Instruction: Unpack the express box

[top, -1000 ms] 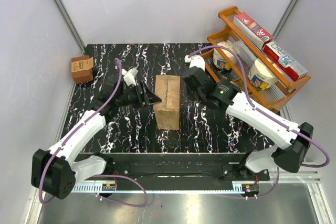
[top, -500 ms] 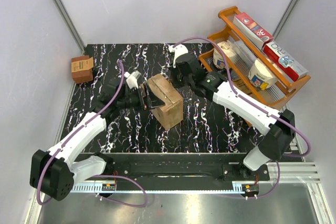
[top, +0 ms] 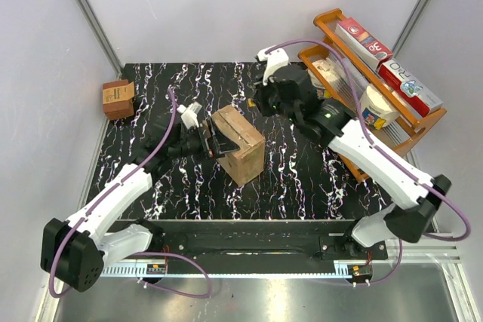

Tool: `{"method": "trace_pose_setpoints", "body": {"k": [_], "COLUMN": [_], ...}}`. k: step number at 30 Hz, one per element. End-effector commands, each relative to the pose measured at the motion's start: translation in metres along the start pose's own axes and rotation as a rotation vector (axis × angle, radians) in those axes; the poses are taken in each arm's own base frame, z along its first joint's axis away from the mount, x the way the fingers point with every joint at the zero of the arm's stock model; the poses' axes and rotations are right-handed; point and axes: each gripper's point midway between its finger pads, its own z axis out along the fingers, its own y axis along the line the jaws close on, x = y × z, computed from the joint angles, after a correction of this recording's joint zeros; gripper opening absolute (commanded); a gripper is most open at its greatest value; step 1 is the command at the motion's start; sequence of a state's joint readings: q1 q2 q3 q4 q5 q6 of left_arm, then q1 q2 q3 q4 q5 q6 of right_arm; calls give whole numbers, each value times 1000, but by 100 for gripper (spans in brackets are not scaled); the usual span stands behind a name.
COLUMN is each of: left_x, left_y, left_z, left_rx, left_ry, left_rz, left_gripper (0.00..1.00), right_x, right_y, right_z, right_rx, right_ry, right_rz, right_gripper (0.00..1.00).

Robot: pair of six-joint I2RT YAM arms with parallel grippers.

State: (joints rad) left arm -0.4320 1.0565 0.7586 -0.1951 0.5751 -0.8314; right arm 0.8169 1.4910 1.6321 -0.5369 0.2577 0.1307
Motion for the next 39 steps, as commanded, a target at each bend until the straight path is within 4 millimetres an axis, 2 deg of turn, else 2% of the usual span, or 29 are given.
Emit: {"method": "trace_pose_setpoints", "body": {"k": [1,5,10,13,15,16,22,27,29,39], "left_x": [-8,-11,-11,-10,-9,-5,2,8,8,9], "left_y": [-17,-15,-13,-15,-19,-12,-7,-1,0,-1], "left_z": [0,0,3,9,12,16,23,23,22,21], "left_rx": [8,-41,-84,-109,-122,-162,-211,-233,-239,-231], "left_ry": [-56,-138,-181,-166,-159,-144,-120,-110,-114,-114], "left_rz": [-115,-233,-328,-353,-351,-363,-390,-398,-397,-387], "left_gripper": [99,99,98,93,91,89,86,82,77,76], "right_x": [-12,-1,18,30,38,39,50,53,54,65], "right_y": [14,23,32,40,45,47,55,44,38,43], "right_z": [-49,-75,-89,-93,-92,-93,-90,-86,-84,-69], "right_rx": [-134,-215,-277,-305,-313,-317,-298,-215,-182,-178], "right_ry": [-22,-16,30,54,69,69,77,69,62,74], "right_rz": [9,7,-32,-55,-60,-61,-63,-55,-53,-58], "right_gripper": [0,0,0,0,0,0,0,0,0,0]}}
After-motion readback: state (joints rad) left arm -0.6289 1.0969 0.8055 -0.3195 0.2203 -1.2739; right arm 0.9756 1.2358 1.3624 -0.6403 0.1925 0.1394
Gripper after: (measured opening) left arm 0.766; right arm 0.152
